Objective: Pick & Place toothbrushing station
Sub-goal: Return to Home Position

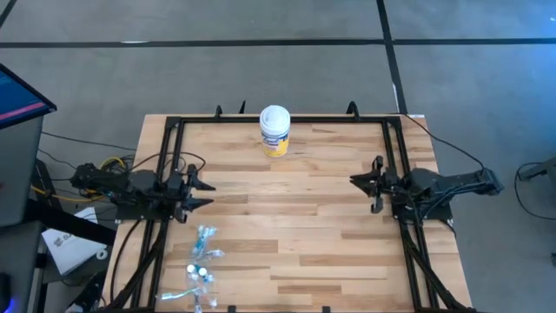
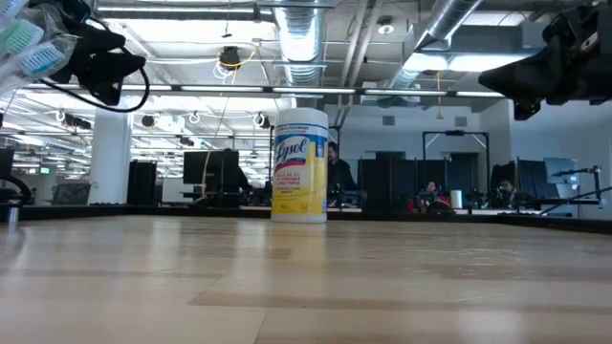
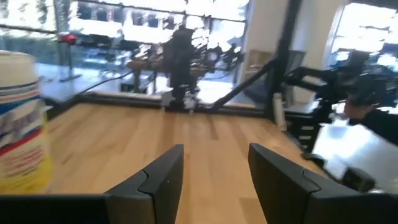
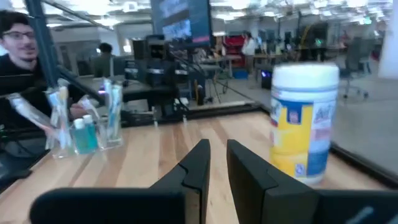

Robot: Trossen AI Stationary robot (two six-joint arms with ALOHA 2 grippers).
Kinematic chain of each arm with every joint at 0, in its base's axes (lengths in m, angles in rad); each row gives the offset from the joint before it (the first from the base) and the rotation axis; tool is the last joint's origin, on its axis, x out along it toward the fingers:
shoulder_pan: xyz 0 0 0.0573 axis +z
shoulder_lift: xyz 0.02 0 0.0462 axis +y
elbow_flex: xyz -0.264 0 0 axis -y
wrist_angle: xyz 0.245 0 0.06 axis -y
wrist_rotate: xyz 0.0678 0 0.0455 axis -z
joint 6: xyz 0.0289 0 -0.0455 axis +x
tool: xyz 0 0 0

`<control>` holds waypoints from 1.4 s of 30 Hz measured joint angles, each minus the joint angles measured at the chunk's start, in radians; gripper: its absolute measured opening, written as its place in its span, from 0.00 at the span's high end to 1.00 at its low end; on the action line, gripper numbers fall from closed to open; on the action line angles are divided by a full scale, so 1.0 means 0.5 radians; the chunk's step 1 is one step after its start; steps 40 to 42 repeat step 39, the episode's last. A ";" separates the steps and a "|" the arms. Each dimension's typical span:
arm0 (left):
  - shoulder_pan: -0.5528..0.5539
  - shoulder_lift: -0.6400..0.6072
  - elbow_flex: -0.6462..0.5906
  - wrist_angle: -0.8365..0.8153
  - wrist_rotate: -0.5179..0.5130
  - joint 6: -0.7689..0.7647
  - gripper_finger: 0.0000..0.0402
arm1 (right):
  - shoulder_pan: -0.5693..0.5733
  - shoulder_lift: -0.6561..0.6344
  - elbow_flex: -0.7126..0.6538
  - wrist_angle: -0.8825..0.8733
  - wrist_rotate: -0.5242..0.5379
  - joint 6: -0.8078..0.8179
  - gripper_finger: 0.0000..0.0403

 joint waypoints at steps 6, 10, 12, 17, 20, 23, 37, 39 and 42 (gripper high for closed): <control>0.021 0.004 -0.138 0.338 0.163 0.045 0.56 | 0.019 0.012 -0.008 -0.021 0.003 0.167 0.88; 0.035 0.001 -0.138 0.383 0.191 -0.014 0.56 | 0.031 0.007 -0.008 -0.022 0.002 0.171 0.88; 0.033 0.000 -0.138 0.446 0.256 -0.006 0.56 | 0.028 0.011 -0.007 -0.023 0.002 0.171 0.88; 0.033 0.000 -0.138 0.710 0.440 0.106 0.56 | 0.028 0.009 -0.007 -0.023 0.001 0.171 0.88; 0.033 0.024 -0.138 0.694 0.439 0.215 0.56 | 0.028 0.009 -0.007 -0.023 0.002 0.171 0.88; 0.033 0.077 -0.138 0.691 0.438 0.205 0.56 | 0.028 0.009 -0.007 -0.023 0.002 0.171 0.88; 0.033 0.335 -0.138 0.708 0.435 0.201 0.56 | 0.028 0.009 -0.007 -0.023 0.001 0.171 0.88; 0.033 0.363 -0.138 0.709 0.434 0.201 0.56 | 0.028 0.009 -0.007 -0.023 0.001 0.171 0.88; 0.033 0.363 -0.138 0.709 0.434 0.201 0.56 | 0.028 0.009 -0.007 -0.023 0.001 0.171 0.88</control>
